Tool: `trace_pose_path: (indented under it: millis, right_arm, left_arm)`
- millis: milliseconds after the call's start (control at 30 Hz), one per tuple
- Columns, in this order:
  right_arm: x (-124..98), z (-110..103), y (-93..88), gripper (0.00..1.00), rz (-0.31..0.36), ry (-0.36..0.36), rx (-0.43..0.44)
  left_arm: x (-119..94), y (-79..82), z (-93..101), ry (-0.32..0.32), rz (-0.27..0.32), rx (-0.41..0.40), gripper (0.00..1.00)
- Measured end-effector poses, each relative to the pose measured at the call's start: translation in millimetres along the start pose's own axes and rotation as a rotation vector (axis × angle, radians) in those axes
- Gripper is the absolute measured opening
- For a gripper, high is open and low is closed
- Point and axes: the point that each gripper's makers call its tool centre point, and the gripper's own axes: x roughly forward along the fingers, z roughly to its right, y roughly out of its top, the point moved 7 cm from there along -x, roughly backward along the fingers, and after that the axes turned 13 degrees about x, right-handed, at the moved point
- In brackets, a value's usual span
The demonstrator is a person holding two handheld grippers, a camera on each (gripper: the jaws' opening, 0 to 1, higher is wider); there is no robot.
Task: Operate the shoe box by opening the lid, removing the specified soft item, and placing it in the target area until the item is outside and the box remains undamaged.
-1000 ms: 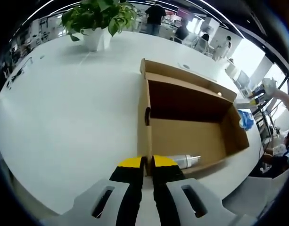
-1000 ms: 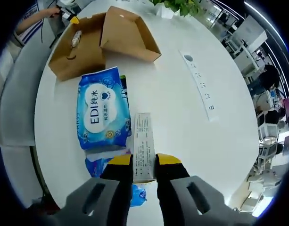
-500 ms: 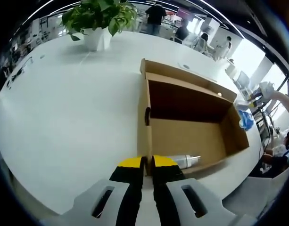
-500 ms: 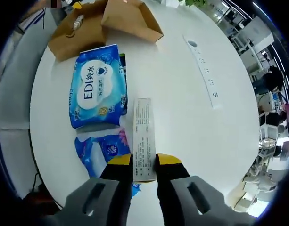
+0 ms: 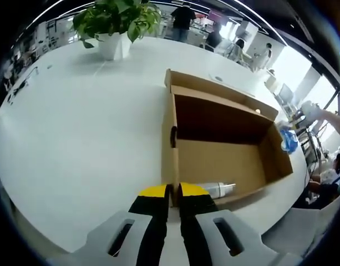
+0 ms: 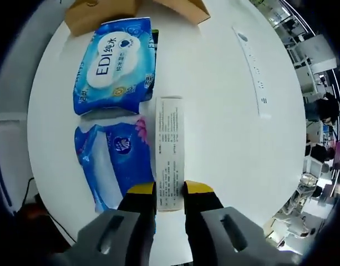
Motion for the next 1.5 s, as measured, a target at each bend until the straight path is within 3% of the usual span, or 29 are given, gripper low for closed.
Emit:
trace_pose_path:
  millis: [1000,1233,1400,1500]
  right_arm:
    - [-1.2,5.0,-9.9,0.19,-0.021,-0.079,-0.002]
    - [-13.7,9.2,-11.3,0.26,0.011,-0.138,0.050]
    - [-24.1,5.3,-12.3,0.29,0.055,-0.170,0.154]
    - [-29.6,-2.7,-12.3,0.36,0.102,-0.163,0.251]
  left_arm:
    - [0.5,-0.3,1.2,0.008,-0.005,0.017,0.04]
    - [0.8,1.9,2.2,0.004,-0.023,0.064,0.05]
    - [0.5,4.3,3.2,0.002,-0.029,0.120,0.06]
    - [0.0,8.1,4.8,0.002,-0.037,0.194,0.06]
